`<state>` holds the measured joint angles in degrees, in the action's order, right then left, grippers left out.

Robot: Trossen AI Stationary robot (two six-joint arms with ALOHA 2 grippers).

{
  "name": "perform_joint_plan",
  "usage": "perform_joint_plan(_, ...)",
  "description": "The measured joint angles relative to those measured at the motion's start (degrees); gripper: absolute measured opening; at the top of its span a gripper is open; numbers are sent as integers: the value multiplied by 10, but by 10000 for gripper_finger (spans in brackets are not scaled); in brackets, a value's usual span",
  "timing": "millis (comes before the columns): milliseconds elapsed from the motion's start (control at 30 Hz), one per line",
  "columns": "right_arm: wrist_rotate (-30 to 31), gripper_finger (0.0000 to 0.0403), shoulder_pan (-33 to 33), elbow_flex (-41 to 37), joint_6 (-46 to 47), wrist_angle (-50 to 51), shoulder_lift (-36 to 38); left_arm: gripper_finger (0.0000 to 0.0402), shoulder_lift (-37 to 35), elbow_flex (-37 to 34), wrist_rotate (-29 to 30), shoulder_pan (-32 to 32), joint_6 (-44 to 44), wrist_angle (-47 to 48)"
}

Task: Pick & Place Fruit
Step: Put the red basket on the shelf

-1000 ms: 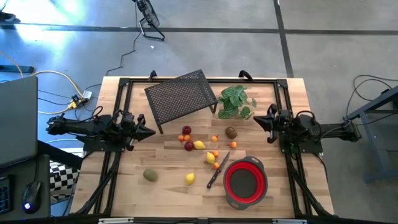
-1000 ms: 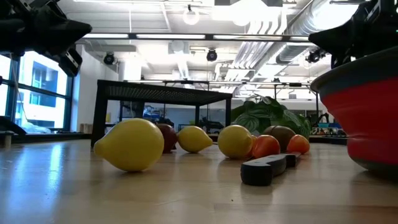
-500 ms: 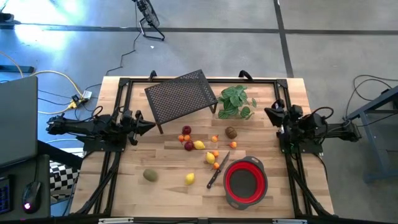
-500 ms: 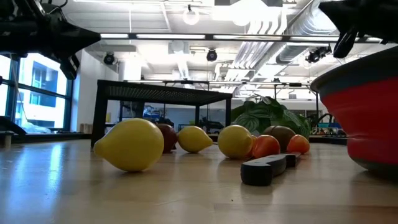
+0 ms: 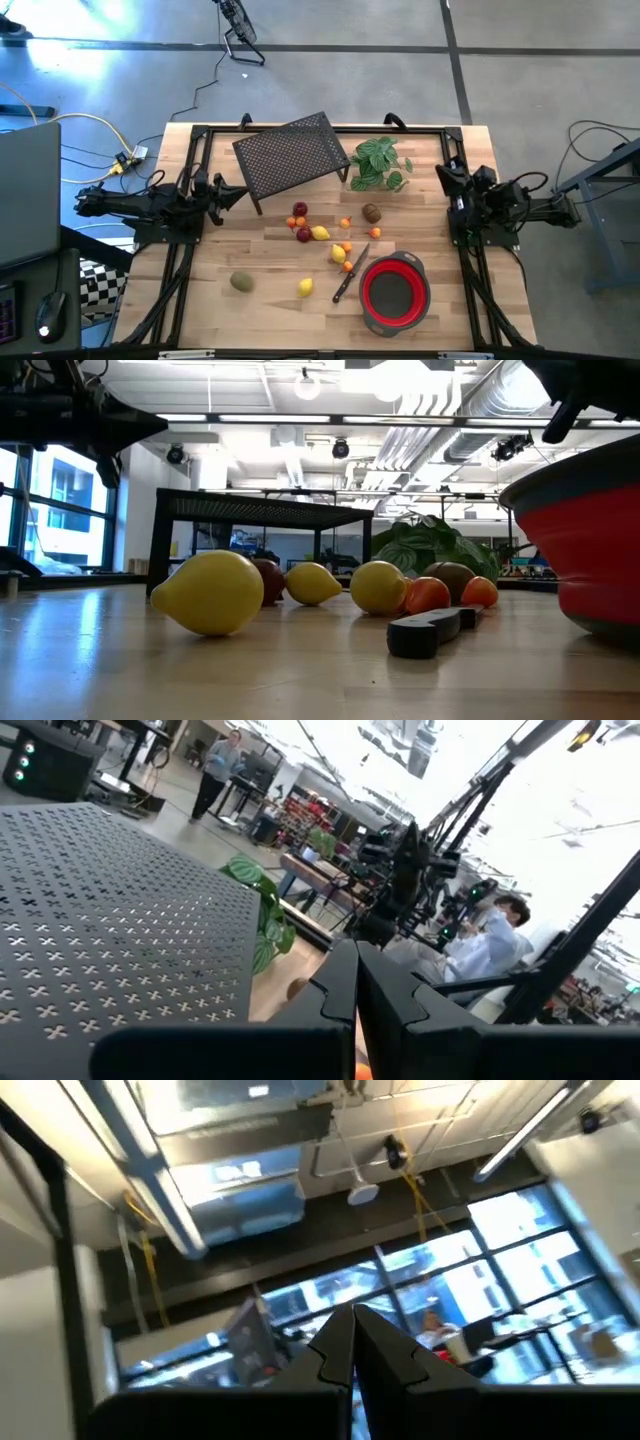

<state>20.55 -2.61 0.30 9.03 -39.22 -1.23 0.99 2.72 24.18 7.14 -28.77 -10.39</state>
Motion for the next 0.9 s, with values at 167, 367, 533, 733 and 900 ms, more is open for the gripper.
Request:
perform_joint_plan(167,32,2,0,0,-3,50,0,0,0,0,0,0,0,3)
perform_joint_plan(367,57,2,0,0,-5,85,0,0,0,0,0,0,4,5)
perform_joint_plan(533,134,2,0,0,-33,122,0,0,0,0,5,0,19,36)
perform_joint_plan(733,181,2,0,0,0,175,0,0,0,0,11,0,10,55)
perform_joint_plan(900,182,2,0,0,1,208,0,0,0,0,12,0,13,59)
